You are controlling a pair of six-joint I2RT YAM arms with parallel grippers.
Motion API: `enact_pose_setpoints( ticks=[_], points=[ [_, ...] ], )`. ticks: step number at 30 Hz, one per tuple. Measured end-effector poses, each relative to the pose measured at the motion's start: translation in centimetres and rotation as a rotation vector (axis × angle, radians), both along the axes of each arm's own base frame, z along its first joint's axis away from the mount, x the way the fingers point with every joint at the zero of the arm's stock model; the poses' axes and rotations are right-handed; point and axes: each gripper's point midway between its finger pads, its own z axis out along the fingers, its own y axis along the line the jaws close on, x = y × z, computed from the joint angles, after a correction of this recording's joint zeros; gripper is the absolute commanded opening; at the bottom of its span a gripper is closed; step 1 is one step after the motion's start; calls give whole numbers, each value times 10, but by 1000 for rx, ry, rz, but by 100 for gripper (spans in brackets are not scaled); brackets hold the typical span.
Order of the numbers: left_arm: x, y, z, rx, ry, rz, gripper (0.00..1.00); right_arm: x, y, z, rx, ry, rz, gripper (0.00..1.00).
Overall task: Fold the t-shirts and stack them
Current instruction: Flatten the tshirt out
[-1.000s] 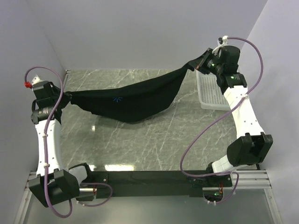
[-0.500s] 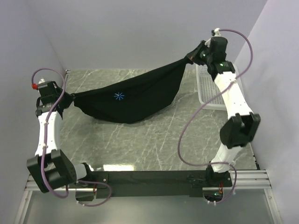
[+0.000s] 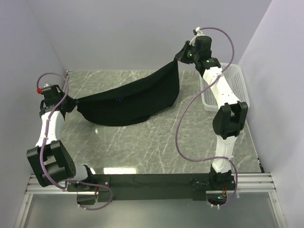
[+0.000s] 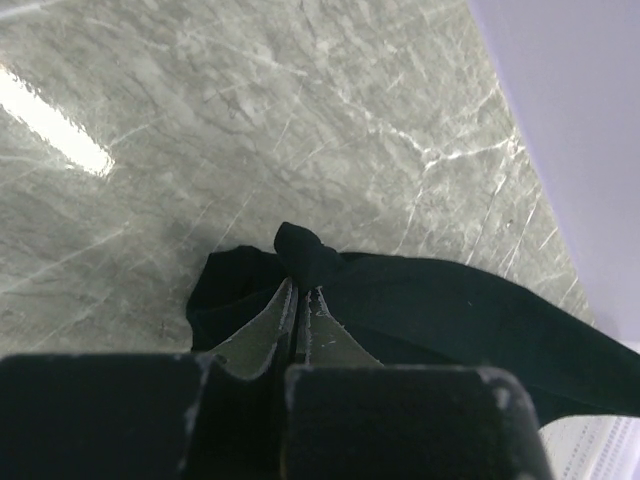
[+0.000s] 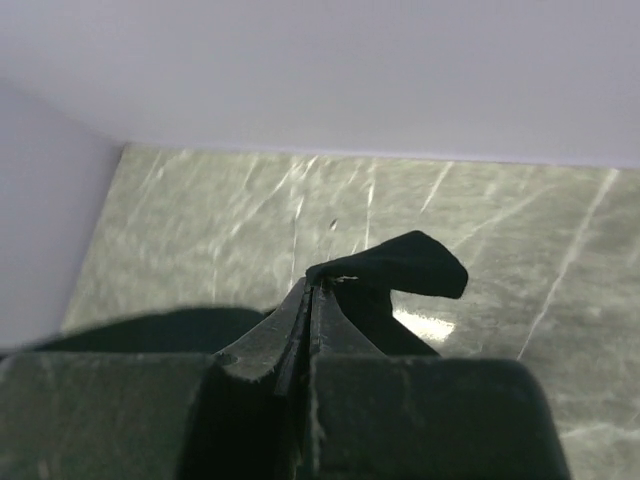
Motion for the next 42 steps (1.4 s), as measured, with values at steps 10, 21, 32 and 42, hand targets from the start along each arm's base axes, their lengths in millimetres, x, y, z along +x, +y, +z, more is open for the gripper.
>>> enact_pose_setpoints(
  ticks=[10, 21, 32, 42],
  points=[
    [-54, -33, -2, -48, -36, -41, 1, -123, -35, -60, -205, 65, 328, 0],
    [-131, -85, -40, -285, 89, -22, 62, -219, -91, -172, -343, 308, 356, 0],
    [-111, -70, -10, -184, 20, -44, 69, -220, -96, -187, -387, 335, 376, 0],
    [-69, -99, -73, -101, 291, -265, 62, -212, -94, -193, -373, 350, 386, 0]
  ],
)
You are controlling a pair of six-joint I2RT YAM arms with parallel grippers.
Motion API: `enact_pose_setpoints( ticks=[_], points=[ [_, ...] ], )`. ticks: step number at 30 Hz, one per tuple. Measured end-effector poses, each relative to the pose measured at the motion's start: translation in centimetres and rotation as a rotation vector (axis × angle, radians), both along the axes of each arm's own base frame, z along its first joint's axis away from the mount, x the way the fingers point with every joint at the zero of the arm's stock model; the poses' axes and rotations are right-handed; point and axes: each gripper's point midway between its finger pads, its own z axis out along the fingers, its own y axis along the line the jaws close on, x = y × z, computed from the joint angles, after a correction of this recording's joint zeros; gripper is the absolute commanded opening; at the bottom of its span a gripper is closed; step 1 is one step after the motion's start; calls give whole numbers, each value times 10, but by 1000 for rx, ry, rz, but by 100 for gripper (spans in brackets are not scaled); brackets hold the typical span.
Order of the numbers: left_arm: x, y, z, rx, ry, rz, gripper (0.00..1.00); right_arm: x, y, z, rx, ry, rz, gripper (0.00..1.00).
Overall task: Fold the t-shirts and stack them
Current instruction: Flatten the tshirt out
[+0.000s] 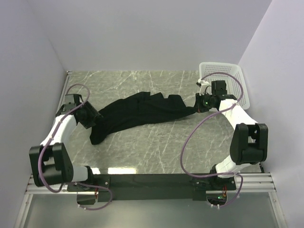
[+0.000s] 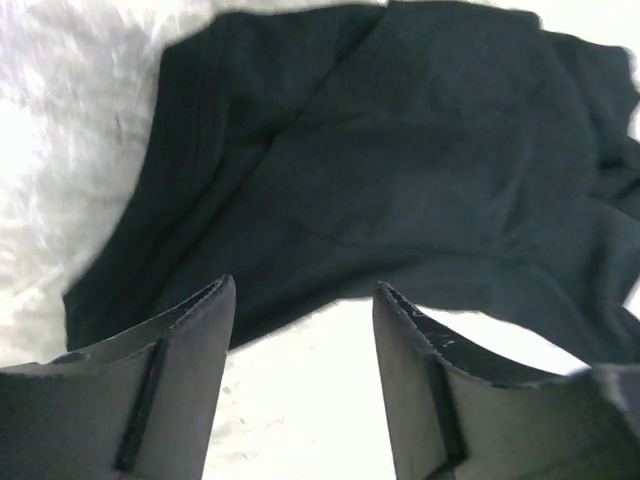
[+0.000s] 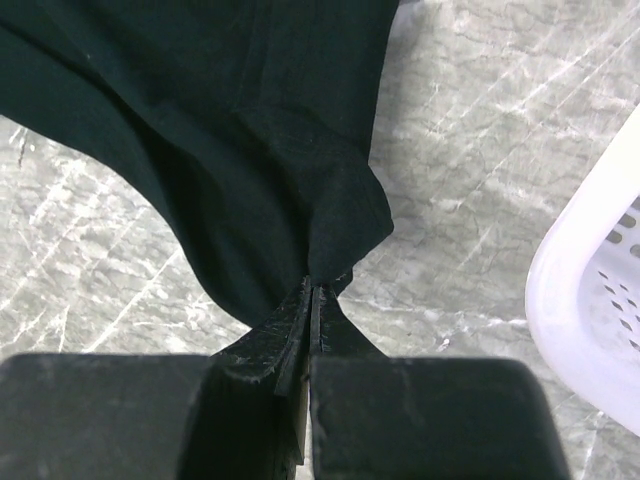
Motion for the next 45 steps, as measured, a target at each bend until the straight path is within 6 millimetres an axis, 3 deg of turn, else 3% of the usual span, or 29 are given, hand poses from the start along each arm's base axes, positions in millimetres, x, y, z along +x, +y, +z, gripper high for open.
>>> enact_pose_setpoints(
  ticks=[8, 12, 21, 28, 32, 35, 38, 41, 45],
  points=[
    [17, 11, -26, 165, 95, -46, 59, 0, 2, 1, 11, 1, -3, 0],
    [17, 12, -34, 204, 132, -78, 58, 0, 2, 1, 15, 5, -6, 0],
    [11, 6, -56, 205, 201, -124, 45, 1, 2, -10, 19, 37, -10, 0],
    [10, 5, -61, 210, 213, -141, 1, 5, 3, -4, 21, 20, -11, 0],
    [11, 5, -57, 212, 201, -143, 1, 5, 3, -4, 21, 21, -12, 0],
    [12, 5, -40, 214, 152, -137, 1, 5, 3, -3, 20, 18, -11, 0],
    [13, 4, -12, 220, 68, -124, 1, 5, 1, 5, 21, -3, -14, 0],
    [10, 4, 27, 228, -51, -98, 1, 6, -6, 25, 35, -60, -29, 0],
    [-6, 5, 86, 242, -227, -38, 1, 3, -17, 70, 75, -180, -42, 0]
  ],
)
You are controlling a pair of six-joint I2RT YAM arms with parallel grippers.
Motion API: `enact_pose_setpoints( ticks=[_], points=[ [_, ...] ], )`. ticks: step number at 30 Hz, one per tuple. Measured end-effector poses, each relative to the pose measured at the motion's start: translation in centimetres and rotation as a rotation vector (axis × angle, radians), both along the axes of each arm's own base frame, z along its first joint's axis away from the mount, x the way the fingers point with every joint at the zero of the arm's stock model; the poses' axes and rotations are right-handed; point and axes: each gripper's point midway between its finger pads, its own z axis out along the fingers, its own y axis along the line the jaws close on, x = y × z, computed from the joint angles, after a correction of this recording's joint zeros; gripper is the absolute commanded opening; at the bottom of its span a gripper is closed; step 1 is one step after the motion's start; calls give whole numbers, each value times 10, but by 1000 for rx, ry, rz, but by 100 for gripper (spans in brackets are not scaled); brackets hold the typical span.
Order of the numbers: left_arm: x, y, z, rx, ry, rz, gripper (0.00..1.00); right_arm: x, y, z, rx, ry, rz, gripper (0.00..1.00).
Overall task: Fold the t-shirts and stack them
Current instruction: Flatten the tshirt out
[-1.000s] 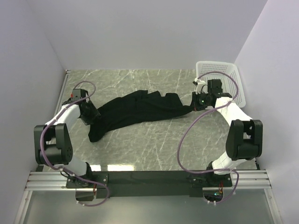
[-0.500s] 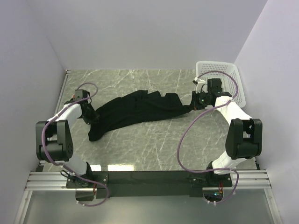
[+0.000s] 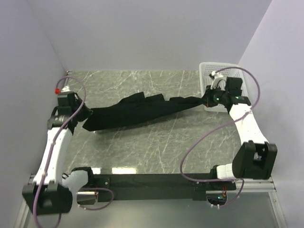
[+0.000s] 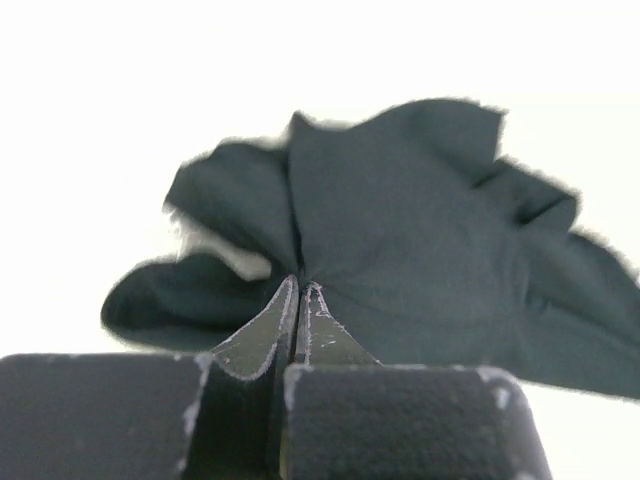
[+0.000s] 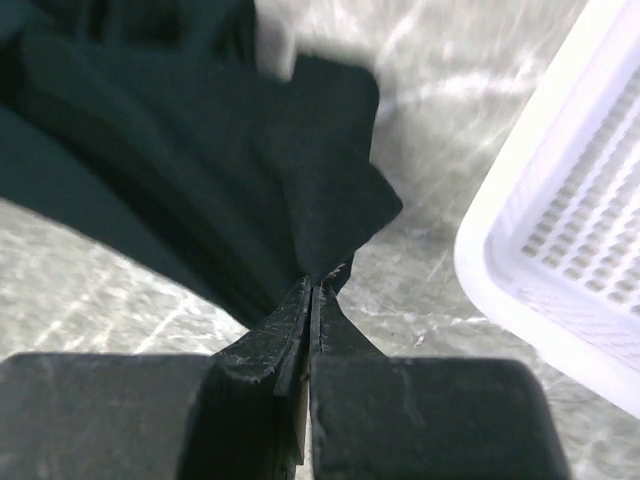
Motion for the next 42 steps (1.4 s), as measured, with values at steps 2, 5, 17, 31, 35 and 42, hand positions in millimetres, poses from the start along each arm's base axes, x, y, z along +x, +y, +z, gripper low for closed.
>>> enact_pose_setpoints(
  ticks=[2, 5, 17, 31, 35, 42],
  points=[
    [-7, 3, 25, 7, -80, 30, 1, -4, -2, 25, 21, -65, 4, 0],
    [-18, 10, 61, 18, -192, 85, 0, -8, -1, 72, 57, -178, 21, 0],
    [-80, 37, 247, 37, -779, 286, 1, -37, 4, 296, 292, -614, -4, 0],
    [16, 24, 177, -66, -592, 234, 1, -5, 46, 292, 436, -548, -46, 0],
    [49, 17, 66, -93, -307, 215, 1, 60, 59, 174, 390, -252, -150, 0],
    [80, 20, -32, -125, -67, 214, 1, 138, 54, -5, 217, 146, -339, 0]
  ],
)
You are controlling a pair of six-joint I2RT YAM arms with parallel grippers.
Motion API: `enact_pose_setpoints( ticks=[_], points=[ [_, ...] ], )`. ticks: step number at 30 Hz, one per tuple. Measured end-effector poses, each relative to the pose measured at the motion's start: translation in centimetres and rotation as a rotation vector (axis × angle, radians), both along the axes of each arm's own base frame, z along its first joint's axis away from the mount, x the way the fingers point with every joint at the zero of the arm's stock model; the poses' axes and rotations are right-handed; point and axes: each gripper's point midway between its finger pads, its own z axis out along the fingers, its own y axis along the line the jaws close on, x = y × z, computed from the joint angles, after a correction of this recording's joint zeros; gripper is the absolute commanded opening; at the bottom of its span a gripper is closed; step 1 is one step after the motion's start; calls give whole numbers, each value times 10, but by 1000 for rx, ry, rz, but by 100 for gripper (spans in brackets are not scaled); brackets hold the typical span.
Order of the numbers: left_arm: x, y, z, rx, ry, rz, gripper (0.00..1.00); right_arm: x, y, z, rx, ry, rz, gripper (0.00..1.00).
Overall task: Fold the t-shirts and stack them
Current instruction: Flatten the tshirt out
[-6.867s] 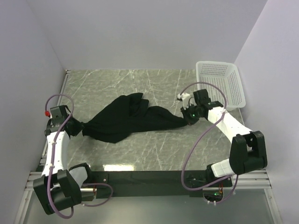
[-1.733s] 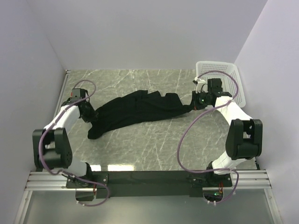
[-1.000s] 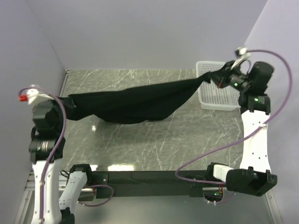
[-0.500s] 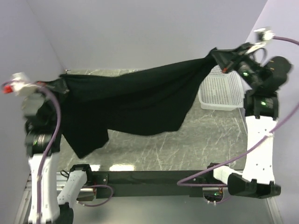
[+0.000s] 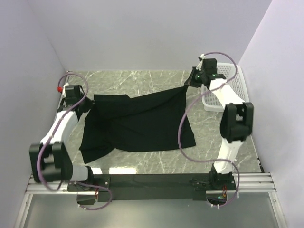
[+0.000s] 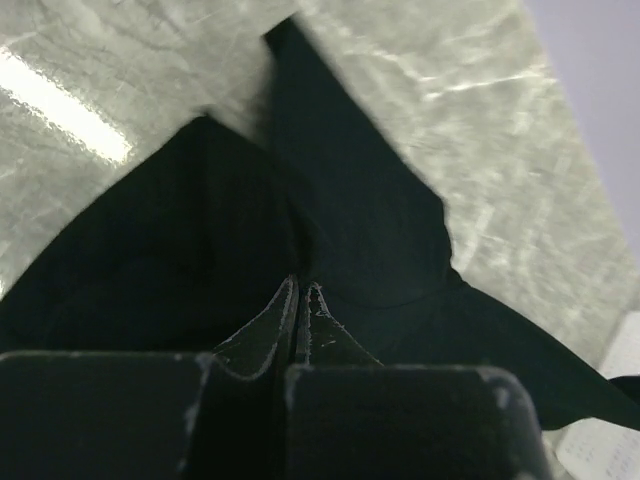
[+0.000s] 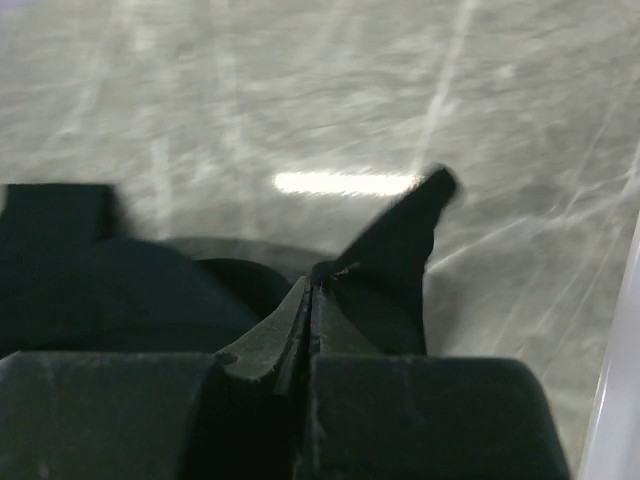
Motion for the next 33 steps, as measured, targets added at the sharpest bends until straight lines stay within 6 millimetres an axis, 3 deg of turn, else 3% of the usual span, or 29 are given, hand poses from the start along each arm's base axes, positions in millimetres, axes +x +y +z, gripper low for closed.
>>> enact_pose_setpoints(
  ticks=[2, 4, 11, 13, 14, 15, 18, 21, 23, 25, 29, 33],
  points=[
    [9, 3, -16, -13, 38, -1, 1, 14, -3, -23, -24, 43, -12, 0],
    [20, 5, -28, -21, 63, -10, 1, 20, -4, -34, -43, 58, -6, 0],
    [36, -3, -27, -22, 38, -107, 4, 14, 7, -13, -58, -10, 155, 0],
    [33, -8, -27, -33, 44, -137, 15, 2, 10, -12, -61, -8, 210, 0],
    [28, -12, -28, -41, 53, -153, 21, -7, 10, -14, -65, -4, 237, 0],
    [22, -14, -29, -49, 62, -162, 34, -19, 9, -19, -71, 12, 260, 0],
    [-16, -23, -39, -79, 111, -180, 51, -62, -1, -40, -96, 77, 315, 0],
    [-60, -29, -50, -100, 176, -172, 61, -99, -15, -63, -123, 146, 347, 0],
    [-76, -30, -48, -101, 190, -165, 64, -119, -21, -78, -141, 187, 363, 0],
    [-81, -29, -40, -87, 166, -158, 67, -134, -26, -90, -156, 220, 376, 0],
    [-63, -24, -23, -57, 107, -162, 69, -144, -28, -99, -165, 246, 393, 0],
    [-8, -18, -12, -24, 81, -200, 70, -138, -28, -96, -169, 232, 395, 0]
  ],
)
